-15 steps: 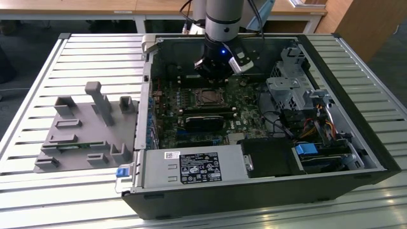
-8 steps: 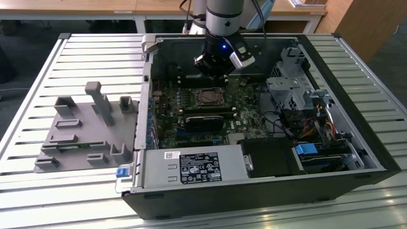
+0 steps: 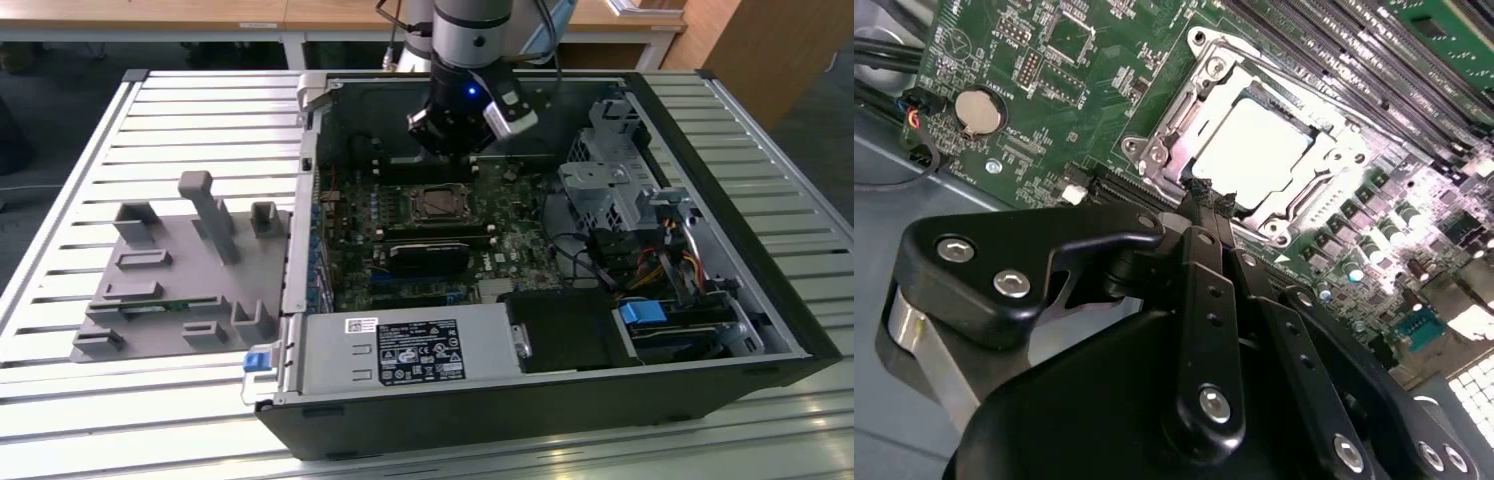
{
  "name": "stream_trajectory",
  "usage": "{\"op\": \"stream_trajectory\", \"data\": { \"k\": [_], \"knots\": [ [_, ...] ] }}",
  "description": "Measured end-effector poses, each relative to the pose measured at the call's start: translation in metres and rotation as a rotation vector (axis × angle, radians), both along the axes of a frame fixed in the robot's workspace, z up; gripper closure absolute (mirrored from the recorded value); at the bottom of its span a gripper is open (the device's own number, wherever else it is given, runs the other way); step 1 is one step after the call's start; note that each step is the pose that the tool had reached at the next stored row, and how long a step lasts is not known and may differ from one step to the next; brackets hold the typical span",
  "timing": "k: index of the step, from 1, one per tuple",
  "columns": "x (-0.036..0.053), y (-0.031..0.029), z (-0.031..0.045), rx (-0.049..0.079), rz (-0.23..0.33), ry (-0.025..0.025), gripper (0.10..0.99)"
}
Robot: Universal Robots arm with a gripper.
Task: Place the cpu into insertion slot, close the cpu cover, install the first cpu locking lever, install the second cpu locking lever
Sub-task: 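Install the second cpu locking lever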
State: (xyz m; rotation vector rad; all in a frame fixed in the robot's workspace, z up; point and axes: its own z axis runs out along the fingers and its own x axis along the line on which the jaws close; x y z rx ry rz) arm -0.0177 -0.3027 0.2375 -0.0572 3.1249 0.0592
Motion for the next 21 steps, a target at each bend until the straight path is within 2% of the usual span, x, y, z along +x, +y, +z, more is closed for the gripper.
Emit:
{"op": "stream_trajectory", "data": {
  "k": [9,12,17,21],
  "knots": [
    [0.0000,-0.0118,0.0000,0.000,0.000,-0.0001,0.980],
    [0.0000,-0.0123,0.0008,0.000,0.000,0.0001,0.980],
    [0.0000,-0.0123,0.0079,0.000,0.000,0.0000,0.980],
    [0.0000,-0.0135,0.0080,0.000,0.000,0.0000,0.980]
  ]
}}
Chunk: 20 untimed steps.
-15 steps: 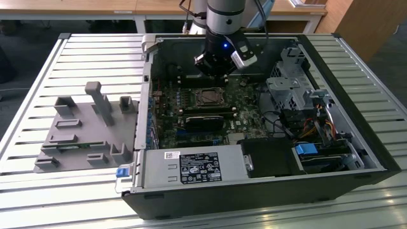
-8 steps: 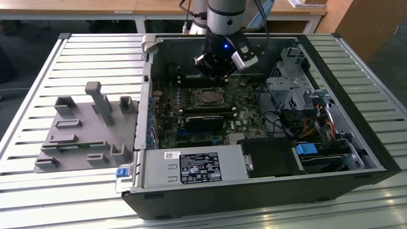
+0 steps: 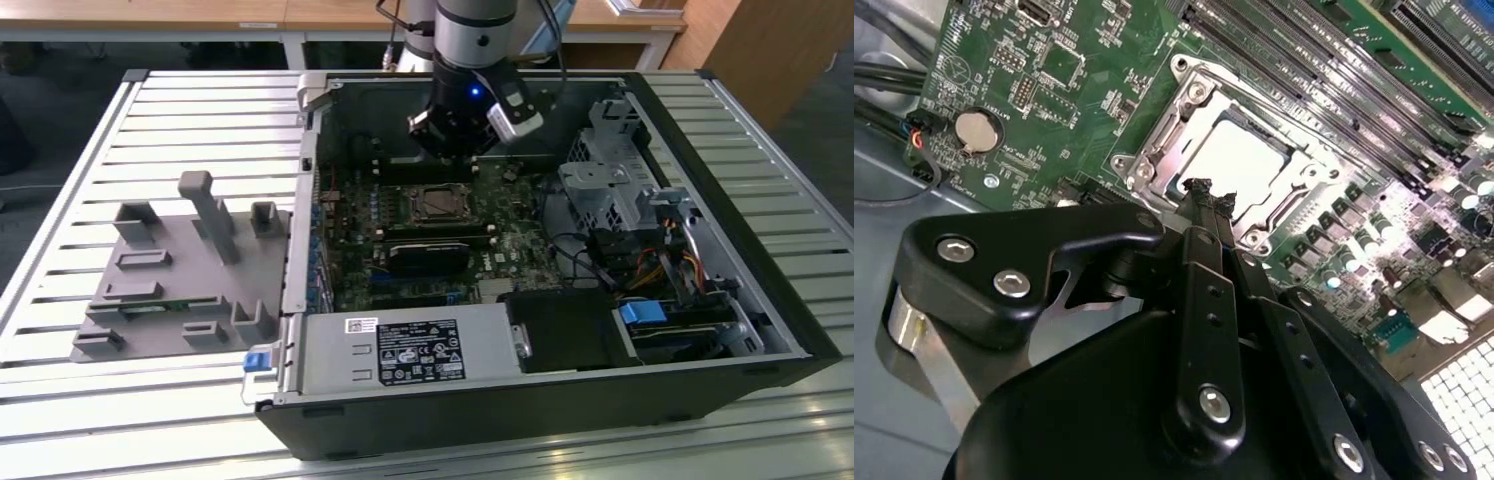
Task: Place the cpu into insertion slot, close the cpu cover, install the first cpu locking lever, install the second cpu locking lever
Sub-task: 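Install the second cpu locking lever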
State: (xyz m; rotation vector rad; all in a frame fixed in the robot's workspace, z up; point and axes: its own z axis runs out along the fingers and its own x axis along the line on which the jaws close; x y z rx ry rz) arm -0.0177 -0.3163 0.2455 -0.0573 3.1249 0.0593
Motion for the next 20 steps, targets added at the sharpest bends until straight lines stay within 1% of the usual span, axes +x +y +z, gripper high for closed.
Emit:
{"op": "stream_trajectory", "data": {
  "k": [2,5,12,13,14,15,16,17,20],
  "knots": [
    [0.0000,-0.0016,0.0000,0.000,0.000,0.0000,0.980],
    [0.0000,-0.0058,0.0000,0.000,0.000,0.0000,0.980],
    [0.0000,-0.0187,0.0000,0.000,0.000,0.0002,0.980],
    [0.0002,-0.0197,0.0000,0.003,0.000,0.0014,0.980],
    [0.0006,-0.0204,0.0000,0.010,0.000,0.0047,0.980],
    [0.0007,-0.0208,0.0000,0.019,0.000,0.0068,0.980],
    [0.0007,-0.0213,0.0000,0.025,0.000,0.0079,0.980],
    [0.0007,-0.0220,0.0000,0.028,0.000,0.0080,0.980],
    [0.0007,-0.0250,0.0000,0.028,0.000,0.0082,0.980]
  ]
}}
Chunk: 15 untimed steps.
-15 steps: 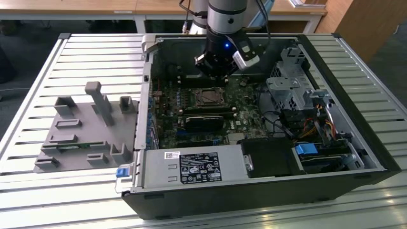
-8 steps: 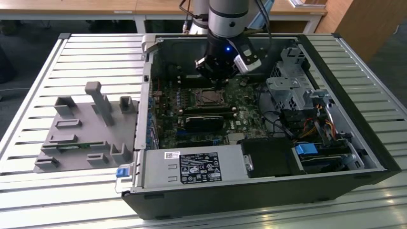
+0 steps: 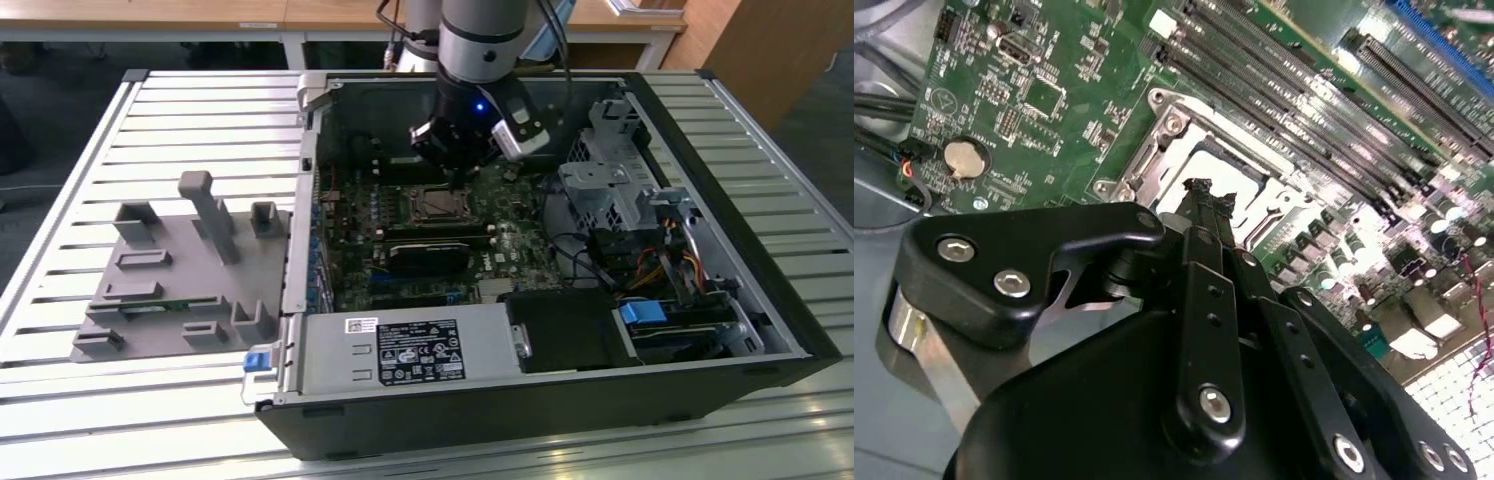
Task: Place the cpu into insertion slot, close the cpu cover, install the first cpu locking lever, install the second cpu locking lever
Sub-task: 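Install the second cpu locking lever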
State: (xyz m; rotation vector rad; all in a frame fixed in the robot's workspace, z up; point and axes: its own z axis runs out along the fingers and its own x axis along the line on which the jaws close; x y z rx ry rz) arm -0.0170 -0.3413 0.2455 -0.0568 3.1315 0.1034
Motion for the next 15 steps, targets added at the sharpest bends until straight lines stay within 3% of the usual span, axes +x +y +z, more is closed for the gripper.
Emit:
{"op": "stream_trajectory", "data": {
  "k": [8,15],
  "knots": [
    [0.0000,-0.0077,-0.0003,0.000,-0.022,0.0006,0.980],
    [0.0000,-0.0221,-0.0011,0.000,-0.023,0.0006,0.980]
  ]
}}
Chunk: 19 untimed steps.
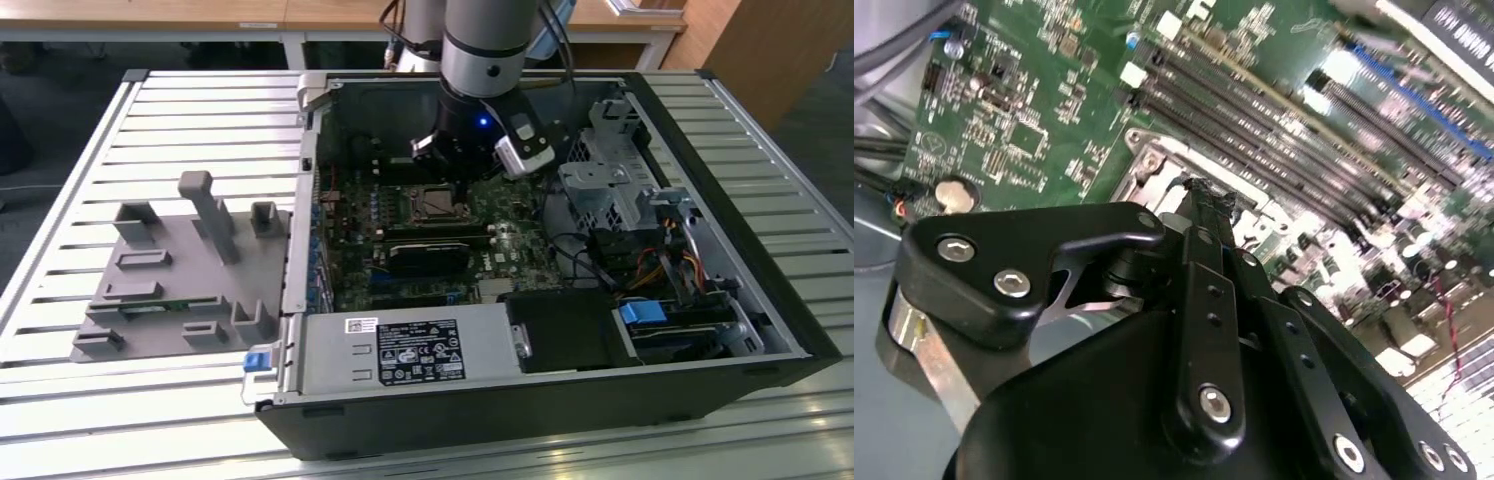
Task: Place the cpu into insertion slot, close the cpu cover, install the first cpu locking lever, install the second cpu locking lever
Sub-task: 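Install the second cpu locking lever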
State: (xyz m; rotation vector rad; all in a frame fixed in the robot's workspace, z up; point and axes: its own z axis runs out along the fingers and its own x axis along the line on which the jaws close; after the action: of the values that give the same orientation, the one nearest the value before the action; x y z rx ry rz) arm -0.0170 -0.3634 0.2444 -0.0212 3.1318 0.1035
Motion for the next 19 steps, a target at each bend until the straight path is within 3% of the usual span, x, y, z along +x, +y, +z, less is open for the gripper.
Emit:
{"op": "stream_trajectory", "data": {
  "k": [9,13,19],
  "knots": [
    [-0.0012,-0.0084,-0.0018,0.000,0.000,0.0024,0.980],
    [-0.0144,-0.0086,-0.0034,0.000,0.000,0.0023,0.980],
    [-0.0223,-0.0086,-0.0054,0.000,0.000,0.0024,0.980]
  ]
}}
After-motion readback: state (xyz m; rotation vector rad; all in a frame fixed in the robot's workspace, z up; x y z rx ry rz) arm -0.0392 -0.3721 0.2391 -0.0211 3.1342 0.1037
